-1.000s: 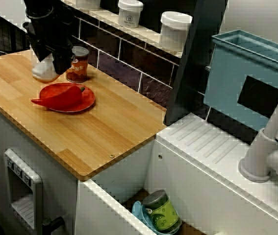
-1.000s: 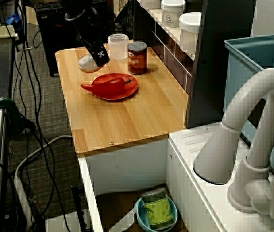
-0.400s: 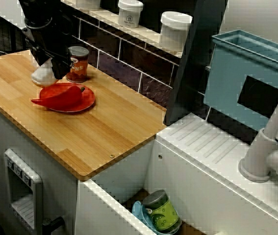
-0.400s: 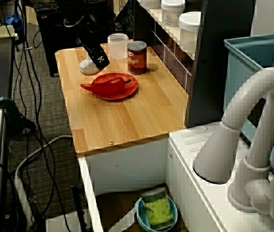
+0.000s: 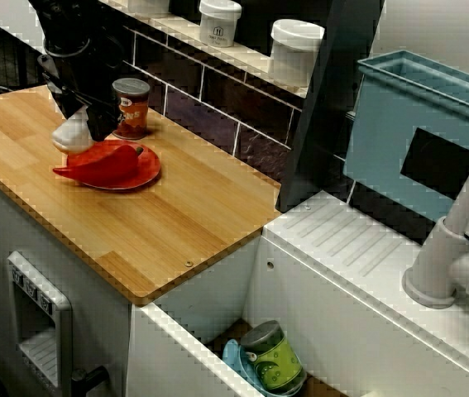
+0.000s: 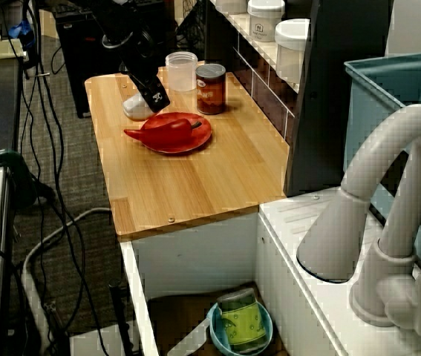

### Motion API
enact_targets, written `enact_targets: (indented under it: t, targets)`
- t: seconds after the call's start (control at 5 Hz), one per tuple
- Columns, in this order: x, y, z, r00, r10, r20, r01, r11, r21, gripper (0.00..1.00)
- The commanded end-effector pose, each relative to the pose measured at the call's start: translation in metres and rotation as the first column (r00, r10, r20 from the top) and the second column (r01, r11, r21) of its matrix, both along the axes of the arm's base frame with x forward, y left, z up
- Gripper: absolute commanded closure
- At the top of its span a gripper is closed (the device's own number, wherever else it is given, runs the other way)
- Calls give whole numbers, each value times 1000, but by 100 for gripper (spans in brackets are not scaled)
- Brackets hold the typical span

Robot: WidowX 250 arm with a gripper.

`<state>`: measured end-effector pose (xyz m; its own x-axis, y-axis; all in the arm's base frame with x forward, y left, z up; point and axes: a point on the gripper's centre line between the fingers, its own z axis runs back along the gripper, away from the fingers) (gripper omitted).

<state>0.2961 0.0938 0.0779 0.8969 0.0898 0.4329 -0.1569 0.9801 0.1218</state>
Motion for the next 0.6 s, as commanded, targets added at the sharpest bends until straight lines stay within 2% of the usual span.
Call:
enact_targets:
  t: [0.0, 0.4]
  targets:
    - [11, 16, 7, 999, 7, 47, -8, 999, 34, 100]
    - [15, 17, 6, 998, 18, 54, -20, 999, 35, 100]
